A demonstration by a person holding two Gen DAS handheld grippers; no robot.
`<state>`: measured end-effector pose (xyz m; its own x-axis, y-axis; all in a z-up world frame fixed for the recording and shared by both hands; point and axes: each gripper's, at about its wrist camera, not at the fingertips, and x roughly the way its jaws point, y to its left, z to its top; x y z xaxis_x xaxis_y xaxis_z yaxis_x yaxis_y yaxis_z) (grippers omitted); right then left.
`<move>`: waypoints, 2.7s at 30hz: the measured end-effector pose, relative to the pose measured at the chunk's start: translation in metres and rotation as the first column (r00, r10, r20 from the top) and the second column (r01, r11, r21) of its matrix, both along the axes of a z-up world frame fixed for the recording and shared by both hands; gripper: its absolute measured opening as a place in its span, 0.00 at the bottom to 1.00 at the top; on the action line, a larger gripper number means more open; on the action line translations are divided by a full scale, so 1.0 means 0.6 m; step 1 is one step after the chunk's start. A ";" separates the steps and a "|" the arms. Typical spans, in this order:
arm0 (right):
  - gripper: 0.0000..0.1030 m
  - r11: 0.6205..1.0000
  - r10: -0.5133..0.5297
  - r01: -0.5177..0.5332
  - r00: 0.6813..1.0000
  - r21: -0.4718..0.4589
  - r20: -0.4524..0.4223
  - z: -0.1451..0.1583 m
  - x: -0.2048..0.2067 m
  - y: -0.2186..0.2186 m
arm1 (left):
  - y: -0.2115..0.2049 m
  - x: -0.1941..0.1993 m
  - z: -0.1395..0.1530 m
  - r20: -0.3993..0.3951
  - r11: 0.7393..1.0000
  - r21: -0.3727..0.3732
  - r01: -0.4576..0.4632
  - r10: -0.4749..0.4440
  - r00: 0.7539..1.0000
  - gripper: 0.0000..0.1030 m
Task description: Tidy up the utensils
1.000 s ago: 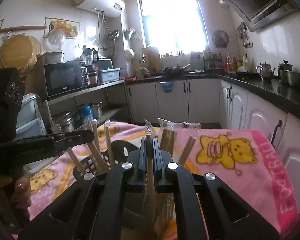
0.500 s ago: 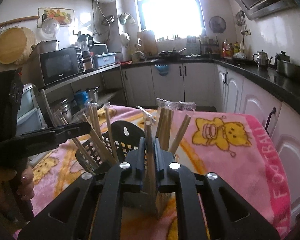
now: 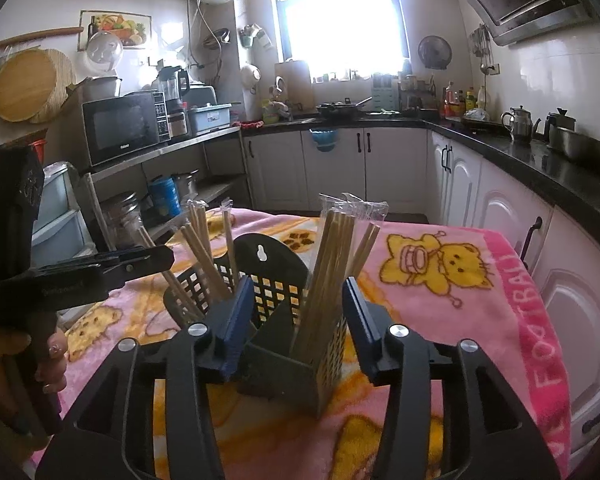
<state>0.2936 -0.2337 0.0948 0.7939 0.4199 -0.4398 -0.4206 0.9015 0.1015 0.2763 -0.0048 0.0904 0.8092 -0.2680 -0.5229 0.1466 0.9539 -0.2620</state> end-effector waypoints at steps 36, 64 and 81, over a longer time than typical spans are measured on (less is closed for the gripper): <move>0.92 0.998 -0.062 0.063 0.997 0.013 -0.051 -0.064 -0.213 -0.010 | 0.018 -0.211 -0.079 0.006 0.998 0.046 -0.044 0.043 0.999 0.89; 0.92 0.983 -0.168 0.176 0.978 -0.056 0.120 -0.134 -0.344 -0.011 | -0.007 -0.317 -0.127 0.152 0.983 0.145 -0.112 0.090 0.984 0.89; 0.94 0.977 -0.210 0.212 0.959 0.009 0.192 -0.133 -0.366 -0.030 | -0.011 -0.337 -0.139 0.179 0.987 0.122 -0.107 0.084 0.980 0.89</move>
<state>0.0738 -0.2515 0.0149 0.9334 0.2300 -0.2755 -0.2316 0.9724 0.0270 0.0743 -0.0113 0.0070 0.9090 -0.1236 -0.3979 0.0851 0.9899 -0.1131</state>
